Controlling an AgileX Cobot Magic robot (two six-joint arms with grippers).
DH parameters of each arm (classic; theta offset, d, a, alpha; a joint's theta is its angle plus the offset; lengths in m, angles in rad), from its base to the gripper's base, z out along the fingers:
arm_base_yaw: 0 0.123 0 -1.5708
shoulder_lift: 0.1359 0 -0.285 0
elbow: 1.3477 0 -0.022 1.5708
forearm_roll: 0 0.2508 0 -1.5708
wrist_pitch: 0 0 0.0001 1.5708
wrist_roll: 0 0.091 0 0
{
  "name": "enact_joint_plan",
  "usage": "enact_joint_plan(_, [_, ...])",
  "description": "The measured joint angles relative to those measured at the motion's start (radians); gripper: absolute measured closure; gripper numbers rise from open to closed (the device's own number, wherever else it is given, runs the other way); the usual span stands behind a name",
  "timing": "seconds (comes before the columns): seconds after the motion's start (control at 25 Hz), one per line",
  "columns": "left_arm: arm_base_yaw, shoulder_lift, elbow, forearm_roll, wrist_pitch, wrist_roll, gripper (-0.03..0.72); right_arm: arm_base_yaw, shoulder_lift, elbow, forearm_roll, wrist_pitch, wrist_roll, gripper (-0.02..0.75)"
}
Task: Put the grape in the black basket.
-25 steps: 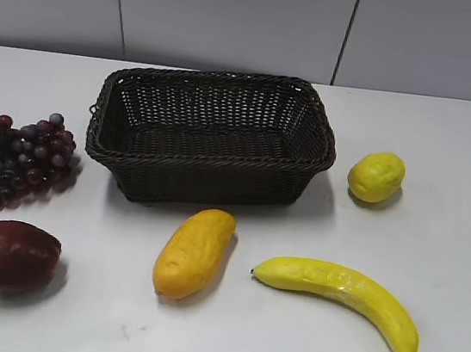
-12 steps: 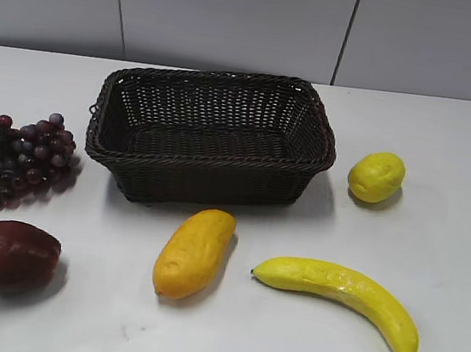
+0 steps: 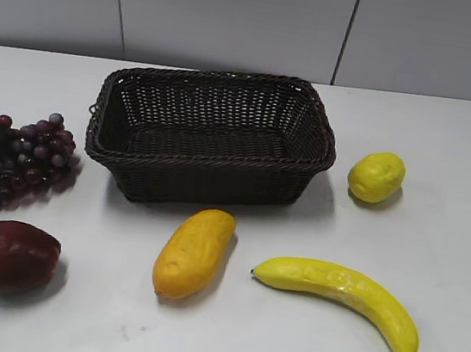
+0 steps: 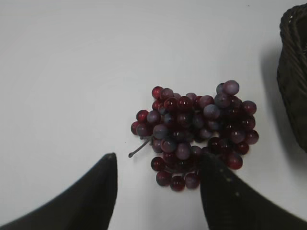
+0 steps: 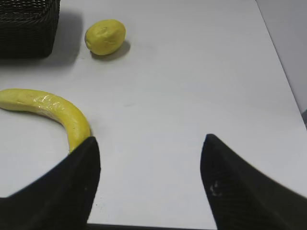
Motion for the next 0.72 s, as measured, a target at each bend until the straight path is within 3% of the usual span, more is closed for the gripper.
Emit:
enact_joint_plan(0.36, [0.000, 0.301, -0.222, -0.070, 0.218, 0.185, 0.175, 0.000, 0.000, 0.000, 0.000, 0.000, 0.000, 0.238])
enact_joint_plan(0.72, [-0.002, 0.527, -0.253, -0.105, 0.226, 0.257, 0.175, 0.000, 0.000, 0.000, 0.000, 0.000, 0.000, 0.238])
